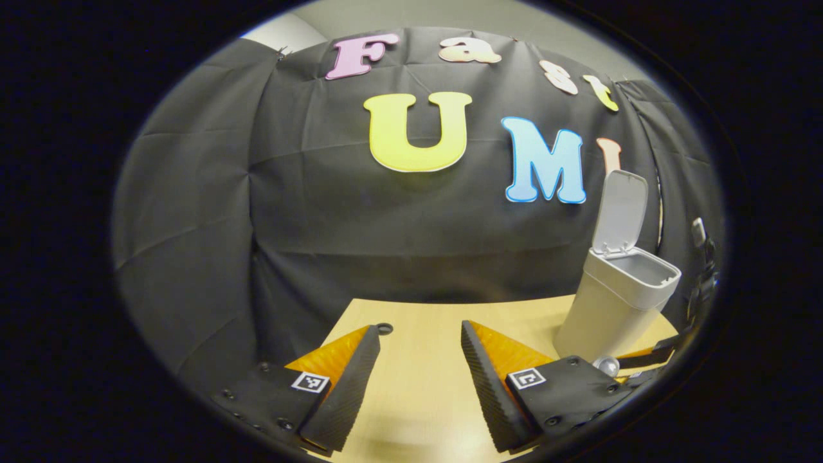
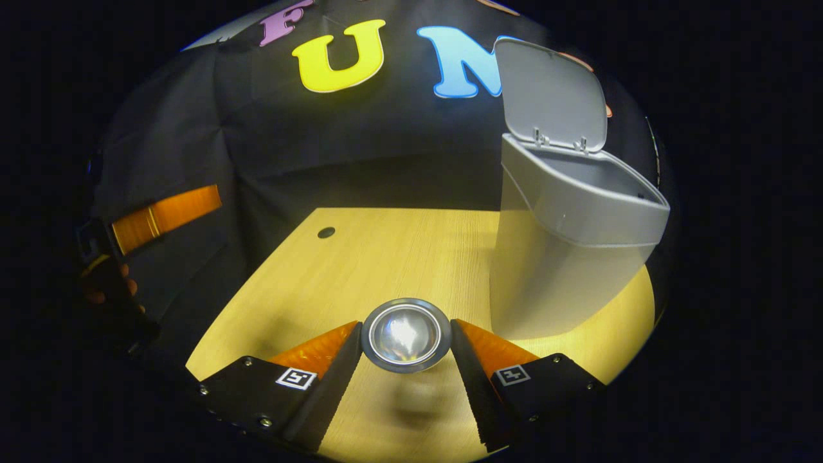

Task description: Press the lid of the desktop garbage bin to open it, pick up the crumpled paper on the desktop and throw it into the bin, then pick up the pop can on the desktop and drop it into the bin, and finally close the garbage bin lid.

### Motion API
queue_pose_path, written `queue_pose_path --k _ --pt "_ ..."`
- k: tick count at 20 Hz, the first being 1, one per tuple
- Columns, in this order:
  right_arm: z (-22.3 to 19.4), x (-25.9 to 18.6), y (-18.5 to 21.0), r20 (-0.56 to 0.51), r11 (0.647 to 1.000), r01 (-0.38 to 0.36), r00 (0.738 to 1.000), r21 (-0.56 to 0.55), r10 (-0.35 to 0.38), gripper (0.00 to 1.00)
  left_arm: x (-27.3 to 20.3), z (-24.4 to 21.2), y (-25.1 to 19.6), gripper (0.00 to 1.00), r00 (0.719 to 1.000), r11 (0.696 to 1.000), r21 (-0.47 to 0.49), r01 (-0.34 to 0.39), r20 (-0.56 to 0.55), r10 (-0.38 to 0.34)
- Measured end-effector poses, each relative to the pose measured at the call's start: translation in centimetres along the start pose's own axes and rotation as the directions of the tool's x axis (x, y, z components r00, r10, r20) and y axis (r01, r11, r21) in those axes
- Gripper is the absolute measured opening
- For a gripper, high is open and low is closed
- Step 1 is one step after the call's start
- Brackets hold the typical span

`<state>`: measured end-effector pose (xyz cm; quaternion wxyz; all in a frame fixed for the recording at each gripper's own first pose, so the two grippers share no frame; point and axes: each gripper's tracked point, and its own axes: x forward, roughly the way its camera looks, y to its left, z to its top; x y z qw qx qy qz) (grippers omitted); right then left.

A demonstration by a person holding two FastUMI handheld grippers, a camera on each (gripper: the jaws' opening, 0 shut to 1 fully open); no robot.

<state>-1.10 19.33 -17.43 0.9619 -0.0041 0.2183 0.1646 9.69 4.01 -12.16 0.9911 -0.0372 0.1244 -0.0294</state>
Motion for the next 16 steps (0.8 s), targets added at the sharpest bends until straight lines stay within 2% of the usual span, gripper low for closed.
queue_pose_path --k 6,16 --pt "6.0 -2.1 -0.1 0.132 1.0 -0.003 0.991 0.003 0.003 0.85 0.3 0.2 -0.6 0.86 1.0 1.0 0.009 0.012 0.002 -0.012" --pt "13.3 -5.0 -1.7 0.298 0.999 0.014 0.954 0.033 -0.023 0.85 0.6 0.4 -1.5 0.86 1.0 1.0 0.016 0.024 0.006 -0.024"
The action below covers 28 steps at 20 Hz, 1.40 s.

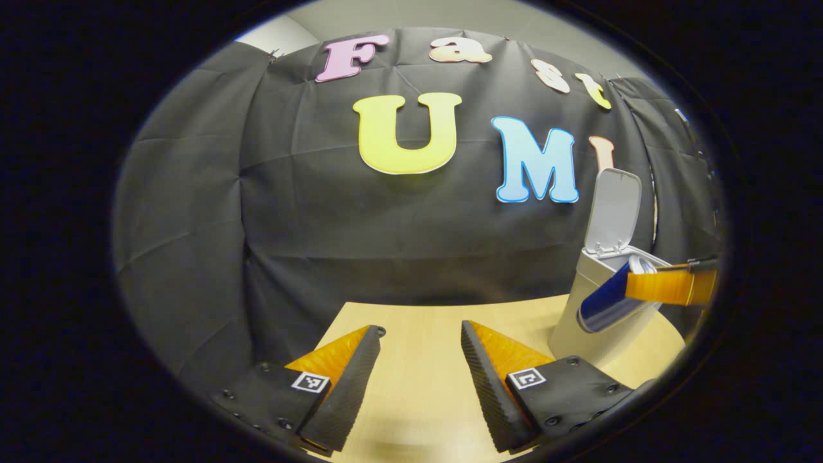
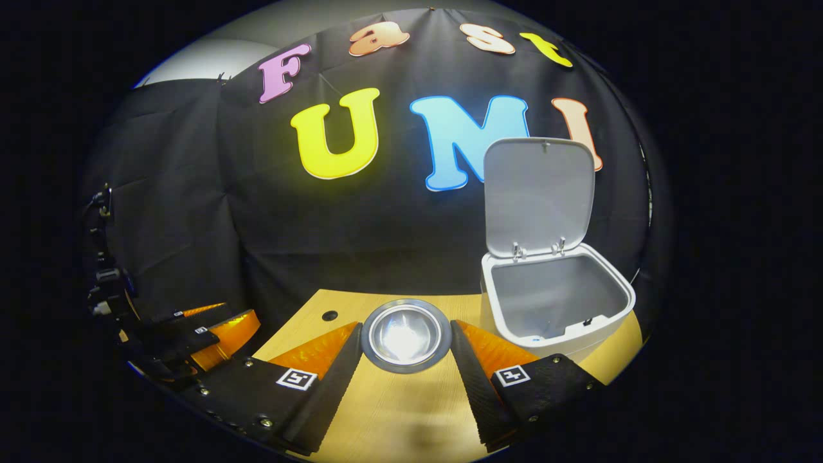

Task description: Press the lid of the desktop garbage bin to open it, pick up the crumpled paper on the desktop and throw it into the bin, then pick up the pop can on the desktop and drop it into the bin, and finally close the garbage bin lid.

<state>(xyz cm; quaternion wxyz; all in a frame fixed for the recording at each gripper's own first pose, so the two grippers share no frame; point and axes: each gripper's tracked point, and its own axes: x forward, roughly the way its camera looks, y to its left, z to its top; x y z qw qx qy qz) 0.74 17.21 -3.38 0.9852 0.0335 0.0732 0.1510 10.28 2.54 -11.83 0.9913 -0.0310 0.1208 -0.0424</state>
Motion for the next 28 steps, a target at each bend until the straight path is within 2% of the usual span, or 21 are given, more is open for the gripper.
queue_pose_path --k 1,2,3,4,6,7,8,9,10,12,13,14,15,17,18,19,23,26,27,28 --pt "0.6 -0.2 -0.4 0.012 1.0 0.006 1.0 0.004 -0.006 0.85 0.0 0.0 0.0 0.94 1.0 1.0 0.001 0.001 0.0 -0.001" --pt "1.3 -0.3 -0.8 0.028 1.0 0.013 1.0 0.011 -0.013 0.85 0.1 0.0 0.0 0.94 1.0 1.0 0.002 0.002 0.0 -0.002" --pt "2.0 -0.6 -1.1 0.044 1.0 0.022 0.999 0.019 -0.023 0.85 0.1 -0.1 -0.1 0.86 1.0 1.0 0.002 0.003 0.001 -0.003" --pt "2.7 -0.7 -1.5 0.06 0.999 0.031 0.998 0.026 -0.033 0.85 0.2 -0.1 -0.1 0.88 1.0 1.0 0.002 0.002 0.001 -0.002" --pt "3.9 -0.9 -2.5 0.089 0.998 0.048 0.995 0.045 -0.052 0.85 0.3 -0.2 -0.2 0.78 1.0 1.0 0.0 0.003 -0.001 -0.003" --pt "4.4 -1.0 -3.0 0.101 0.997 0.057 0.993 0.055 -0.062 0.85 0.3 -0.2 -0.2 0.94 1.0 1.0 -0.001 0.004 -0.003 -0.004" --pt "4.7 -1.1 -3.6 0.111 0.996 0.069 0.991 0.062 -0.075 0.85 0.4 -0.3 -0.3 0.86 1.0 1.0 -0.002 0.005 -0.004 -0.005" --pt "5.1 -1.3 -4.2 0.12 0.994 0.081 0.989 0.068 -0.089 0.85 0.4 -0.3 -0.5 0.86 1.0 1.0 -0.003 0.007 -0.004 -0.007" --pt "5.5 -1.4 -4.7 0.129 0.993 0.092 0.986 0.074 -0.101 0.85 0.4 -0.3 -0.6 0.94 1.0 1.0 -0.003 0.009 -0.004 -0.009" --pt "6.1 -1.7 -5.6 0.144 0.99 0.107 0.982 0.092 -0.119 0.85 0.5 -0.3 -0.9 0.94 1.0 1.0 -0.003 0.013 -0.005 -0.013" --pt "6.3 -1.7 -6.2 0.151 0.988 0.116 0.98 0.098 -0.13 0.85 0.6 -0.3 -1.0 0.86 1.0 1.0 -0.003 0.016 -0.006 -0.016" --pt "6.6 -1.8 -6.7 0.155 0.987 0.126 0.978 0.101 -0.141 0.85 0.7 -0.3 -1.1 0.86 1.0 1.0 -0.003 0.018 -0.008 -0.018" --pt "6.7 -1.8 -7.2 0.16 0.986 0.136 0.976 0.101 -0.151 0.85 0.7 -0.5 -1.1 0.94 1.0 1.0 -0.003 0.019 -0.011 -0.019" --pt "7.0 -1.9 -8.0 0.168 0.983 0.152 0.971 0.105 -0.168 0.85 0.7 -0.6 -1.2 0.94 1.0 1.0 -0.001 0.021 -0.014 -0.021" --pt "7.2 -1.8 -8.4 0.172 0.982 0.16 0.969 0.105 -0.176 0.85 0.7 -0.7 -1.2 0.86 1.0 1.0 0.0 0.021 -0.016 -0.021" --pt "7.2 -1.7 -8.9 0.176 0.98 0.169 0.967 0.103 -0.185 0.85 0.7 -0.7 -1.1 0.94 1.0 1.0 0.001 0.021 -0.018 -0.021" --pt "7.9 -1.2 -10.7 0.19 0.975 0.203 0.957 0.095 -0.218 0.85 0.7 -1.1 -1.0 0.94 0.999 1.0 0.004 0.02 -0.03 -0.02" --pt "7.8 -1.0 -12.1 0.189 0.968 0.228 0.951 0.102 -0.244 0.85 0.6 -1.4 -0.7 0.78 0.999 1.0 0.002 0.015 -0.038 -0.015" --pt "7.6 -0.9 -12.4 0.189 0.967 0.234 0.95 0.104 -0.25 0.85 0.5 -1.5 -0.6 0.94 0.999 1.0 0.003 0.013 -0.041 -0.012" --pt "7.5 -0.8 -12.6 0.187 0.965 0.239 0.949 0.107 -0.255 0.85 0.4 -1.5 -0.5 0.94 0.999 1.0 0.003 0.01 -0.043 -0.01"
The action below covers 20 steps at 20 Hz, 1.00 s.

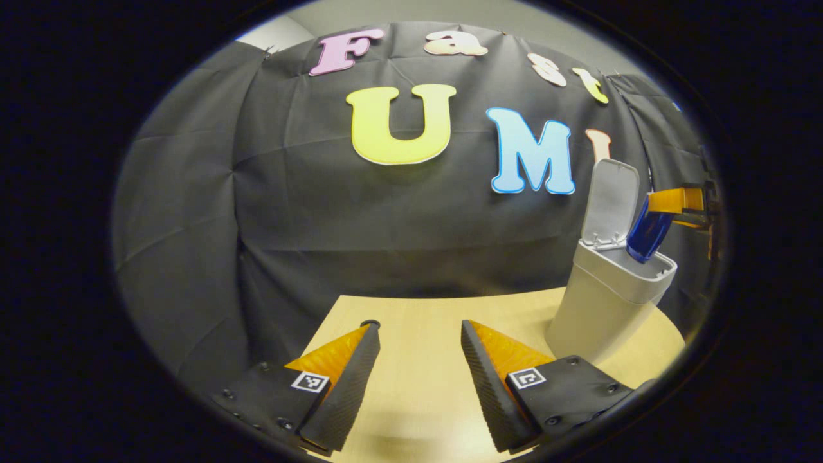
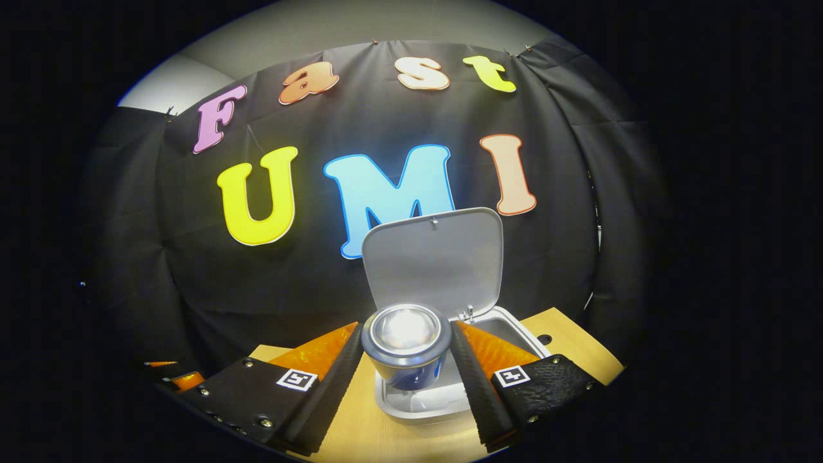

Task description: Press the lid of the desktop garbage bin to open it, pick up the crumpled paper on the desktop and throw it into the bin, then pick up the pop can on the desktop and drop it into the bin, and finally close the garbage bin lid.

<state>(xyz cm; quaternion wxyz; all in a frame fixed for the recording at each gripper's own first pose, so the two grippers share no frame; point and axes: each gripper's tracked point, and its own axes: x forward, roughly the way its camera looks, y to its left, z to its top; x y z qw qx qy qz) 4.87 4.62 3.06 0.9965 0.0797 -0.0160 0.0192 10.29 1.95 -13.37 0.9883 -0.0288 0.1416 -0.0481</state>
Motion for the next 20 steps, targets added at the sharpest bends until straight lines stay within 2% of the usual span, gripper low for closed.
queue_pose_path --k 1,3,5,12,13,15,16,17,18,19,20 --pt "-0.1 0.1 -0.2 -0.002 1.0 0.006 1.0 0.001 -0.006 0.85 0.0 -0.1 0.1 0.86 1.0 1.0 -0.001 -0.002 -0.002 0.002" --pt "-0.1 0.3 -0.3 -0.003 1.0 0.008 1.0 0.004 -0.008 0.85 -0.1 -0.2 0.3 0.86 1.0 1.0 -0.003 -0.007 -0.003 0.007" --pt "-0.2 0.4 -0.4 -0.002 1.0 0.01 1.0 0.005 -0.01 0.91 -0.1 -0.2 0.5 0.86 1.0 1.0 -0.005 -0.01 -0.005 0.01" --pt "-0.2 0.6 -0.1 -0.002 1.0 0.005 1.0 0.009 -0.005 0.91 -0.2 -0.4 0.6 0.86 1.0 1.0 -0.006 -0.01 -0.01 0.01" --pt "-0.1 0.5 0.0 -0.001 1.0 0.004 1.0 0.009 -0.004 0.91 -0.2 -0.4 0.6 0.94 1.0 1.0 -0.005 -0.01 -0.01 0.01" --pt "0.1 0.6 0.0 0.004 1.0 0.005 1.0 0.007 -0.005 0.91 -0.2 -0.5 0.7 0.94 1.0 1.0 -0.005 -0.009 -0.011 0.009" --pt "0.3 0.7 0.0 0.007 1.0 0.005 1.0 0.005 -0.005 0.91 -0.1 -0.4 0.6 0.86 1.0 1.0 -0.005 -0.007 -0.012 0.007" --pt "0.5 0.8 0.1 0.01 1.0 0.004 1.0 0.003 -0.004 0.91 -0.2 -0.5 0.6 0.86 1.0 1.0 -0.006 -0.007 -0.013 0.006" --pt "0.7 0.9 0.1 0.016 1.0 0.003 1.0 -0.001 -0.003 0.91 -0.1 -0.5 0.5 0.78 1.0 1.0 -0.006 -0.006 -0.014 0.006" --pt "1.1 0.9 0.2 0.023 1.0 0.0 1.0 -0.006 0.001 0.91 -0.1 -0.4 0.6 0.78 1.0 1.0 -0.005 -0.006 -0.014 0.006" --pt "1.4 1.0 0.3 0.031 1.0 -0.001 1.0 -0.012 0.001 0.93 -0.1 -0.4 0.5 0.94 1.0 1.0 -0.005 -0.006 -0.016 0.005"
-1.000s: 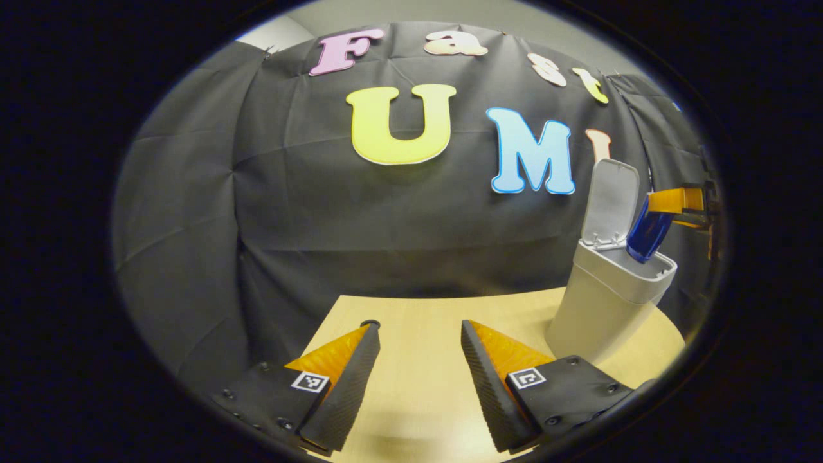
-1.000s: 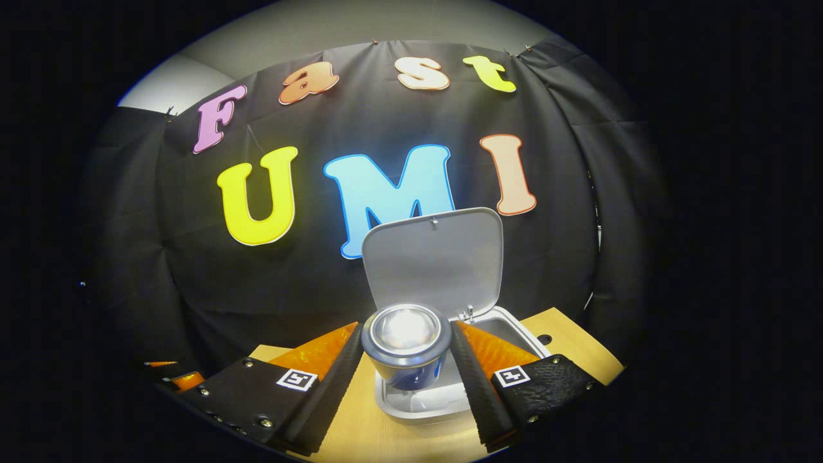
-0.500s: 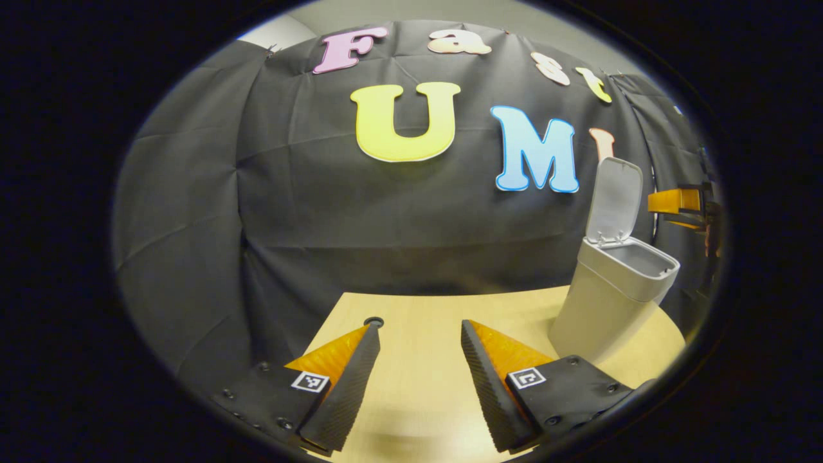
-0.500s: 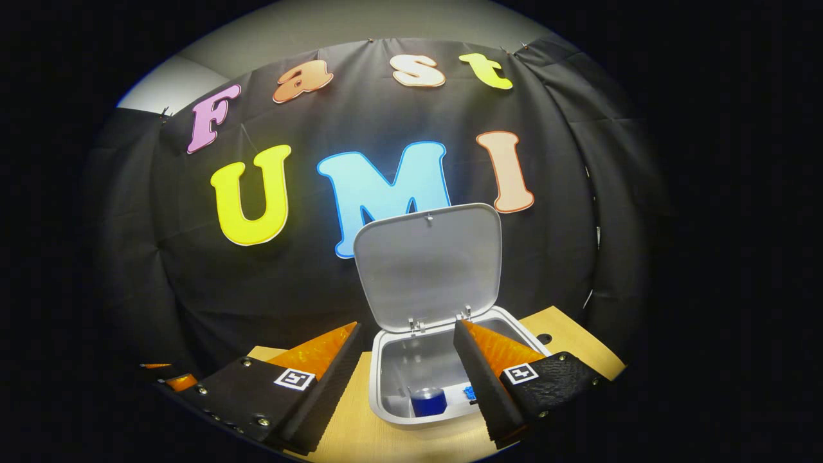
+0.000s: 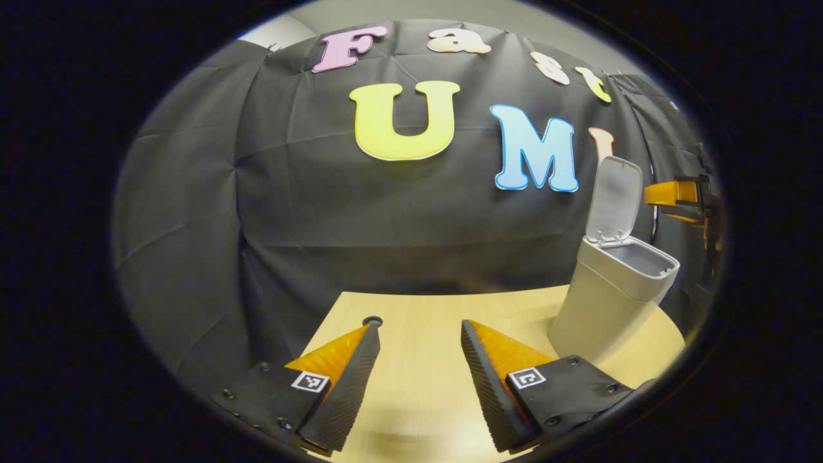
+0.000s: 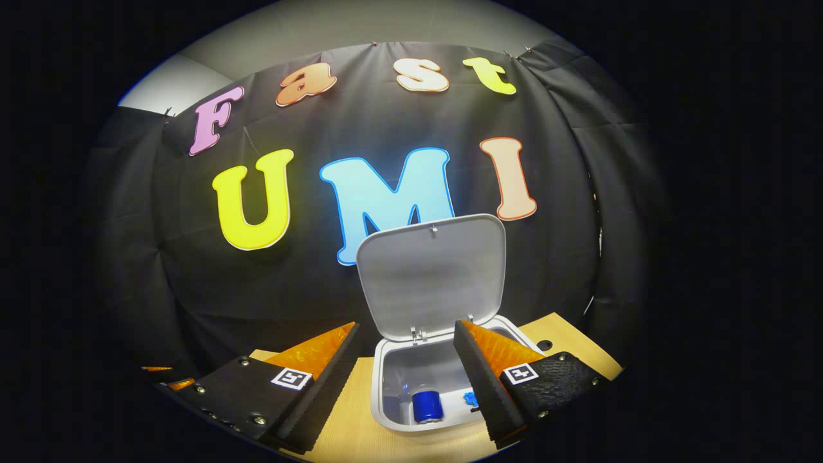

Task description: Press the lid of the desktop garbage bin to open it, pick up the crumpled paper on the desktop and throw it into the bin, then pick up the pop can on the desktop and drop it into the bin, and finally close the garbage bin lid.

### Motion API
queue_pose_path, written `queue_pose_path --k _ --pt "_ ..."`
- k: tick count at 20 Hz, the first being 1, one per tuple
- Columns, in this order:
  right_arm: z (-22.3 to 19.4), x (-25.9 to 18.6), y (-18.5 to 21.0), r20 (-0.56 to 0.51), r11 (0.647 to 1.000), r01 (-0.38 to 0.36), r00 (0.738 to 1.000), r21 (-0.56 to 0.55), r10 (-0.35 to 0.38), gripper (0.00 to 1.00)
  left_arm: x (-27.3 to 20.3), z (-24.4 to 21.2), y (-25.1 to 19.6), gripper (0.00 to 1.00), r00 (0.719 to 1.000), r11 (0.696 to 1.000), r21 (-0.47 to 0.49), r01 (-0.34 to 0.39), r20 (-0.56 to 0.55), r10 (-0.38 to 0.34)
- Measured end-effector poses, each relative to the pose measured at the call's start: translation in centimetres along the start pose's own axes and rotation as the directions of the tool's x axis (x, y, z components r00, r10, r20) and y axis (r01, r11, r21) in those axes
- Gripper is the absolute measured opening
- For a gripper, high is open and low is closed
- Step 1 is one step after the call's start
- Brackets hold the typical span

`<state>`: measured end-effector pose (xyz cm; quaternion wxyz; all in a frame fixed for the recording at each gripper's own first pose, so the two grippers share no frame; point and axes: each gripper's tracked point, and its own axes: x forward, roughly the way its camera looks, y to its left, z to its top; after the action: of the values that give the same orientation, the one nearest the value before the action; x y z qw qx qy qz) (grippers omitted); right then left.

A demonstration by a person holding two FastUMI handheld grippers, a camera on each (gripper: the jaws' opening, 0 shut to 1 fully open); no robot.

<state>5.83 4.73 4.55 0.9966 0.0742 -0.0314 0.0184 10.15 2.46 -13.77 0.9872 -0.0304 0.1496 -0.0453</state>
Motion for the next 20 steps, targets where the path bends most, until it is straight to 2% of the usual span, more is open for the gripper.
queue_pose_path --k 1,2,12,20 --pt "0.3 0.2 0.1 0.008 1.0 0.001 1.0 -0.006 -0.001 0.93 0.2 -0.1 0.0 0.94 1.0 1.0 0.0 0.001 -0.001 -0.001" --pt "0.7 0.4 0.1 0.014 1.0 -0.001 1.0 -0.01 0.001 0.93 0.2 -0.1 0.1 0.86 1.0 1.0 0.002 0.0 -0.003 0.0" --pt "5.4 2.9 0.1 0.11 0.999 0.019 0.994 -0.036 -0.015 0.93 0.9 -0.8 0.4 0.86 1.0 1.0 0.005 -0.008 -0.024 0.008" --pt "7.9 4.6 -0.1 0.164 0.999 0.037 0.986 -0.01 -0.035 0.93 1.7 -0.9 0.1 0.86 0.999 1.0 0.015 -0.005 -0.032 0.005"
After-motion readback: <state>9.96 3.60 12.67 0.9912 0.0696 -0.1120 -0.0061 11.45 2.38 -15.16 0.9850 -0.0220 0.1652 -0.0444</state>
